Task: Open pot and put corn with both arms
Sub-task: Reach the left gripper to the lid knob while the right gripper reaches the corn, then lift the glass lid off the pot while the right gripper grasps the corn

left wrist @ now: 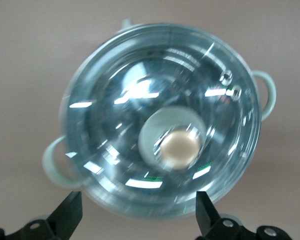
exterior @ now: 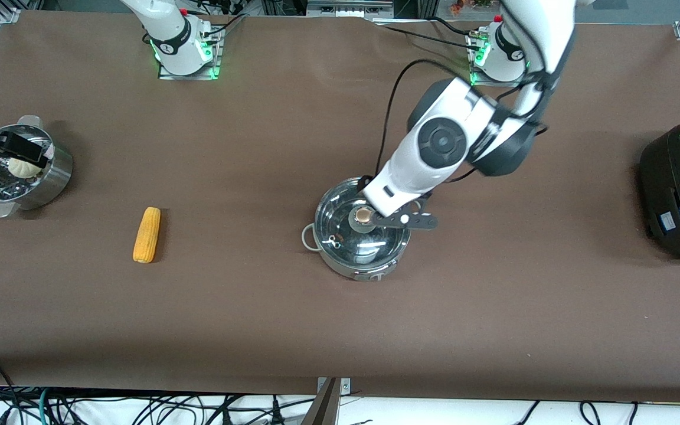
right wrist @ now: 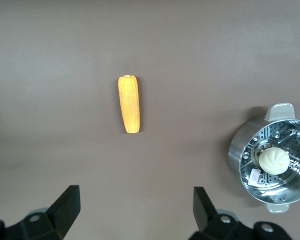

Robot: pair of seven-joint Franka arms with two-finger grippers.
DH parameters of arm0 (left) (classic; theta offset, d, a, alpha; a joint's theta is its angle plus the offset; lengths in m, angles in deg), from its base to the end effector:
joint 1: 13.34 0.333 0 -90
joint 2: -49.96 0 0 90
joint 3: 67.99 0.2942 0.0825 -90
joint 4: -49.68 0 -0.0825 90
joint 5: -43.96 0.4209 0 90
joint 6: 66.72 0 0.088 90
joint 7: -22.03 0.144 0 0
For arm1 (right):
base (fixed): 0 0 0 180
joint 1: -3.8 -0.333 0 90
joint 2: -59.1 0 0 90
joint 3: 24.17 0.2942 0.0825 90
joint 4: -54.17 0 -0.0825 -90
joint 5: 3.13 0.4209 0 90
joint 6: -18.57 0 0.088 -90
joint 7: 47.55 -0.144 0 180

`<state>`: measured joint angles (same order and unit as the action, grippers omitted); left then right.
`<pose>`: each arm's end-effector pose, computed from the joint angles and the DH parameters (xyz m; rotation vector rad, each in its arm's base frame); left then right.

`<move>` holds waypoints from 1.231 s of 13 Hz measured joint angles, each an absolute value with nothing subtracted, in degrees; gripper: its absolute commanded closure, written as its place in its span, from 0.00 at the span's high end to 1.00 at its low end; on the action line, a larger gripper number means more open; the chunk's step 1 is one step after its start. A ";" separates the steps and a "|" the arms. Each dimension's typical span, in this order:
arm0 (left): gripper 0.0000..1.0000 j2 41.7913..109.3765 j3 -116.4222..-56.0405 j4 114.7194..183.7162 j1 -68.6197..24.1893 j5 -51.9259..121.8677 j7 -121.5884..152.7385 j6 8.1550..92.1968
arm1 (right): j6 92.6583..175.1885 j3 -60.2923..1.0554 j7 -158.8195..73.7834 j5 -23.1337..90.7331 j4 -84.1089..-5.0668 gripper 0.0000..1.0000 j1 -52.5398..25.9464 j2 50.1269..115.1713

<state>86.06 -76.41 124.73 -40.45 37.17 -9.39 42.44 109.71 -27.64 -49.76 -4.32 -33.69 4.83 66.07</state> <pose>0.6103 -0.4287 0.3059 2.9855 -0.0066 -0.1993 0.6204 -0.0502 0.5126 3.1079 -0.1802 -0.1008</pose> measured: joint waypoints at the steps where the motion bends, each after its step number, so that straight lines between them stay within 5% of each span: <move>1: 1.00 87.62 -76.37 124.31 -41.18 37.20 -10.21 44.65 | 109.91 -27.65 -49.77 -5.01 -33.70 1.00 4.82 67.39; 7: 0.91 89.37 -76.14 123.71 -43.03 40.50 -11.40 49.29 | 123.06 -27.43 -49.78 -5.31 -34.47 1.00 4.72 79.77; 10: 0.70 90.05 -76.07 123.67 -43.65 43.80 -11.62 50.13 | 131.44 -27.19 -49.92 -2.49 -36.35 1.00 4.53 87.73; 13: 0.29 90.14 -76.01 123.55 -44.29 45.51 -12.39 50.13 | 142.52 -27.17 -50.04 -0.50 -42.87 1.00 4.43 89.56; 16: 0.17 90.09 -75.92 123.15 -44.48 45.68 -12.60 49.79 | 150.16 -26.95 -54.16 -0.19 -49.81 1.00 3.60 89.56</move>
